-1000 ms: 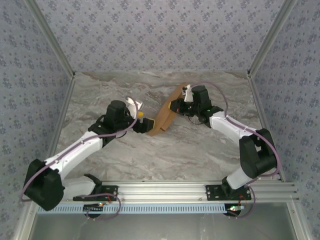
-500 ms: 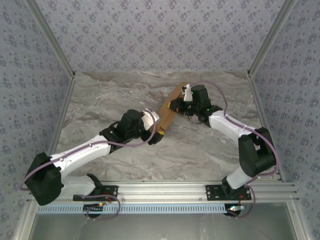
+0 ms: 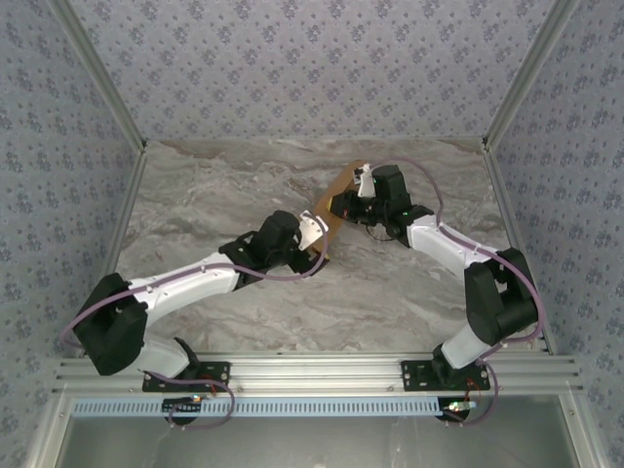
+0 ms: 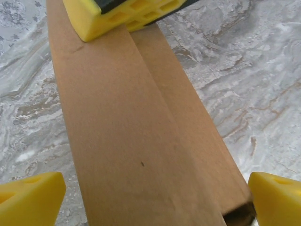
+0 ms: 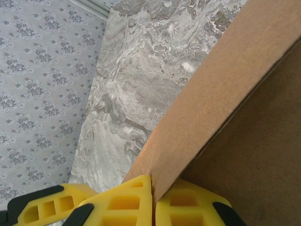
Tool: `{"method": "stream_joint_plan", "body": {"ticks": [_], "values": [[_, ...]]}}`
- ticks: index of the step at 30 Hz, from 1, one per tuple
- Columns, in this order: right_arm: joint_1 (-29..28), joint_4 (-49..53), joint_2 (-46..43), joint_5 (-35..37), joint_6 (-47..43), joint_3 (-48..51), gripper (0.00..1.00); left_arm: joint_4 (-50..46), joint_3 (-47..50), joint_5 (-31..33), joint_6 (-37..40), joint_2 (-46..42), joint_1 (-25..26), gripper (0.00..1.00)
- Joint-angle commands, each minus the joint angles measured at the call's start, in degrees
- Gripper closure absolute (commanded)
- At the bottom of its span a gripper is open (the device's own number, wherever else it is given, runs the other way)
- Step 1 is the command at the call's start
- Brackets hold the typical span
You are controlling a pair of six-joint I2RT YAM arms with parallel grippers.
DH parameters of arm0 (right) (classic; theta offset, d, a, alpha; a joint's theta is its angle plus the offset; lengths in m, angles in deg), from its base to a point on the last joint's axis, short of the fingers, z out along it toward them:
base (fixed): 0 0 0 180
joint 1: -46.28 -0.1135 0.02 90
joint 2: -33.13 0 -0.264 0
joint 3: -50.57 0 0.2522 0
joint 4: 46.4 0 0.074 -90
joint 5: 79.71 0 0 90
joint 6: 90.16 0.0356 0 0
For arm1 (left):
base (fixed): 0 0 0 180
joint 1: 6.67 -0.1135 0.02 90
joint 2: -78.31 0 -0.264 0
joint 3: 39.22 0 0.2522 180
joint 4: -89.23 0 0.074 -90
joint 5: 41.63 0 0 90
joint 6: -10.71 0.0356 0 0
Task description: Fold the paper box
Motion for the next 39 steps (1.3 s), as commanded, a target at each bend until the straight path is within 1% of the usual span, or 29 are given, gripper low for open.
{"method": "stream_joint_plan", "body": {"ticks": [1, 7, 13, 22, 28, 30, 31, 35, 36, 38, 39], "values": [[-0.2, 6.9, 2.7, 3.9, -2.7, 0.4, 0.93, 1.0, -2.2, 2.3, 1.2, 1.4, 0.4, 0.02], [-0.2, 6.9, 2.8, 3.9, -2.7, 0.3, 0.93, 1.4, -2.9, 1.4, 0.9, 3.6, 0.4, 0.12], [-0.1, 7.2, 2.4, 4.0, -2.8, 0.3, 0.93, 3.0, -2.3, 0.8, -1.0, 3.9, 0.5, 0.23], [0.3, 8.0, 1.1, 4.0, -3.0, 0.2, 0.91, 2.4, -2.0, 0.2, -3.5, 3.9, 0.3, 0.39], [0.7, 9.5, -1.1, 4.1, -3.0, -0.1, 0.83, 1.9, -1.6, -1.3, -4.6, 2.8, -0.9, 0.45], [0.9, 10.3, -2.0, 4.1, -3.1, -0.1, 0.8, 2.2, -1.1, -2.7, -5.4, 2.0, -1.7, 0.47], [1.0, 10.6, -2.4, 4.2, -4.9, 0.0, 0.78, 2.3, -0.8, -3.4, -5.8, 1.6, -2.2, 0.48], [1.4, 12.7, -4.8, 4.7, -6.4, 0.0, 0.71, 2.7, 0.0, -6.3, -6.8, -0.6, -3.8, 0.53], [1.6, 13.6, -5.5, 5.0, -7.0, -0.2, 0.69, 2.6, 0.1, -7.1, -7.1, -1.1, -4.3, 0.54], [1.8, 15.4, -6.5, 5.5, -8.4, -0.7, 0.65, 2.6, 0.4, -8.9, -7.8, -1.8, -5.3, 0.61], [1.9, 16.4, -7.1, 5.5, -9.3, -1.0, 0.63, 2.5, 0.6, -9.7, -8.1, -2.2, -5.8, 0.63]]}}
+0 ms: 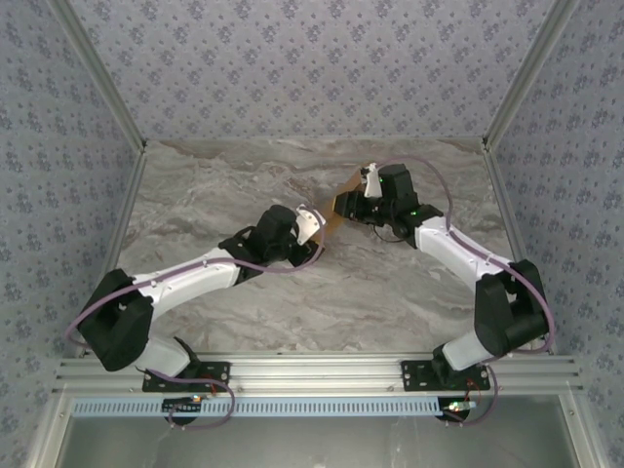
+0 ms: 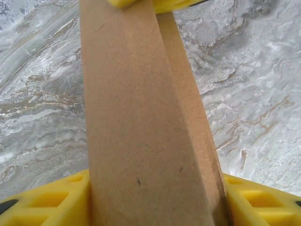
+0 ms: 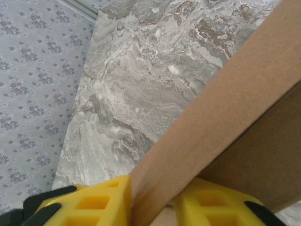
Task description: Fold the paper box
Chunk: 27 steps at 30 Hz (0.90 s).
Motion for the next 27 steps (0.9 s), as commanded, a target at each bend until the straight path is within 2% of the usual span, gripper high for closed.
{"method": "stream_joint_plan", "body": {"ticks": [1, 10, 17, 21, 24, 27], "values": [[1.0, 9.2, -2.4, 2.4, -4.8, -1.1, 0.61, 0.7, 0.8, -3.5, -3.7, -3.1, -2.7, 0.64], [1.6, 18.8, -8.3, 3.9, -16.7, -5.7, 0.46, -0.8, 1.0, -10.7, -3.7, -5.3, -6.8, 0.69], [3.0, 21.3, -12.6, 12.8, -25.1, -7.3, 0.4, -1.5, 1.6, -21.0, -0.1, -7.2, -12.1, 0.68], [7.5, 19.3, -12.9, 15.6, -26.3, -7.5, 0.38, -1.2, 2.0, -27.8, 5.1, -7.7, -14.9, 0.65], [12.1, 14.9, -12.8, 12.7, -26.9, -6.5, 0.36, -2.5, 1.1, -33.9, 9.3, -6.4, -17.2, 0.62], [15.9, 12.4, -11.7, 6.9, -27.9, -6.3, 0.36, -5.7, -0.5, -37.8, 15.6, -4.5, -18.6, 0.63]]}}
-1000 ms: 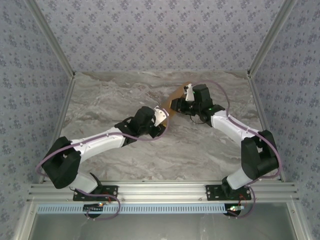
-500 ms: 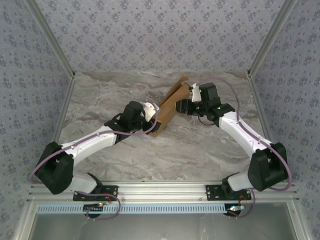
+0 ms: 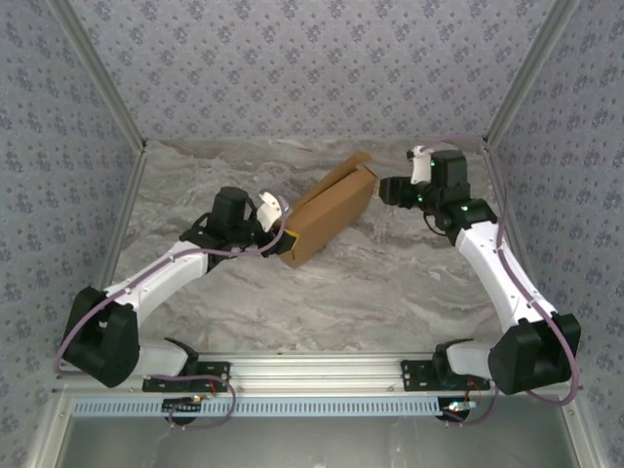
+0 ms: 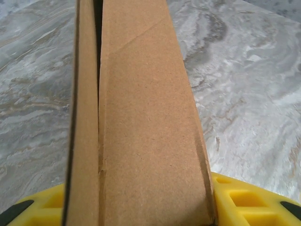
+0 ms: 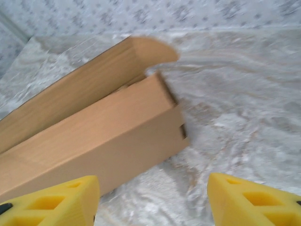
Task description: Fold the paper box
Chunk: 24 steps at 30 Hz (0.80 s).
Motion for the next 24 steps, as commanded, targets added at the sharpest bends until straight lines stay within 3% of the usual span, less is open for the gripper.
{"method": "stream_joint_plan", "body": {"ticks": [1, 7, 10, 16, 24], "values": [[3.1, -4.2, 1.2, -5.6, -3.4, -0.5, 0.36, -3.1, -3.2, -9.6, 10.1, 1.7, -1.5, 0.64], [3.9, -1.0, 5.0, -17.0, -15.1, -2.5, 0.36, -13.8, -8.7, -13.9, 21.1, 5.8, -4.2, 0.66], [3.3, 1.7, 6.1, -19.0, -22.1, -4.6, 0.38, -17.2, -10.9, -16.5, 24.0, 7.3, -5.3, 0.67], [3.2, 4.0, 7.2, -14.8, -28.9, -5.5, 0.37, -24.6, -15.0, -18.2, 30.0, 10.5, -6.6, 0.66], [3.5, 8.7, 13.5, -11.0, -33.7, -9.2, 0.37, -25.7, -16.7, -20.5, 32.6, 13.5, -7.9, 0.66]]}}
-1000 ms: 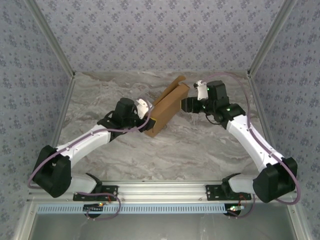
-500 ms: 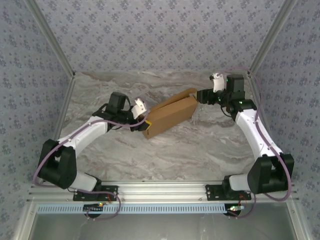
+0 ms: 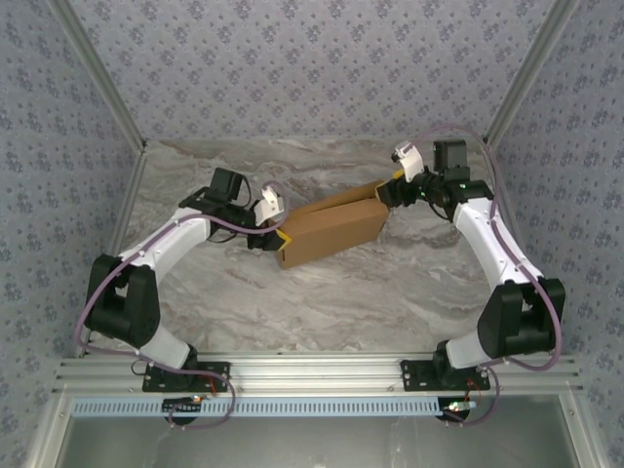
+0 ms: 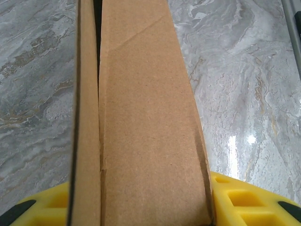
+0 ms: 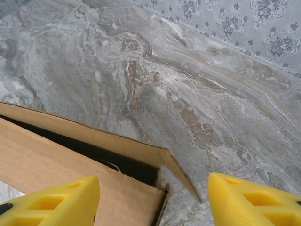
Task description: Fold the paper box
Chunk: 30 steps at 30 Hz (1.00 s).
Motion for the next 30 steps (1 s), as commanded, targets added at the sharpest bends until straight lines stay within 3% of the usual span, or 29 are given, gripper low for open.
{"method": "stream_joint_plan", "body": {"ticks": [1, 5, 14, 18, 22, 30], "values": [[0.2, 4.2, 2.7, 2.3, -4.1, -2.5, 0.38, -2.8, -2.2, -3.6, 3.2, 0.9, -0.3, 0.66], [0.2, 4.5, 5.3, 2.4, -4.5, -3.8, 0.43, -3.4, -2.7, -3.6, 3.5, 1.6, -0.5, 0.66], [-1.3, 7.2, 7.8, 3.3, -5.2, -7.1, 0.72, -3.8, -3.4, -3.6, 3.4, 2.4, -0.6, 0.66], [-2.4, 8.9, 8.1, 7.0, -3.7, -8.2, 0.85, -3.4, -3.5, -2.8, 2.6, 2.8, -0.6, 0.66], [-4.2, 12.9, 8.7, 13.2, 1.3, -10.6, 0.91, -2.6, -3.6, -1.1, 0.8, 3.2, -0.6, 0.66], [-6.3, 21.0, 8.9, 18.8, 13.0, -14.4, 0.91, -1.6, -3.5, 1.1, -1.3, 3.8, -0.5, 0.66]]}}
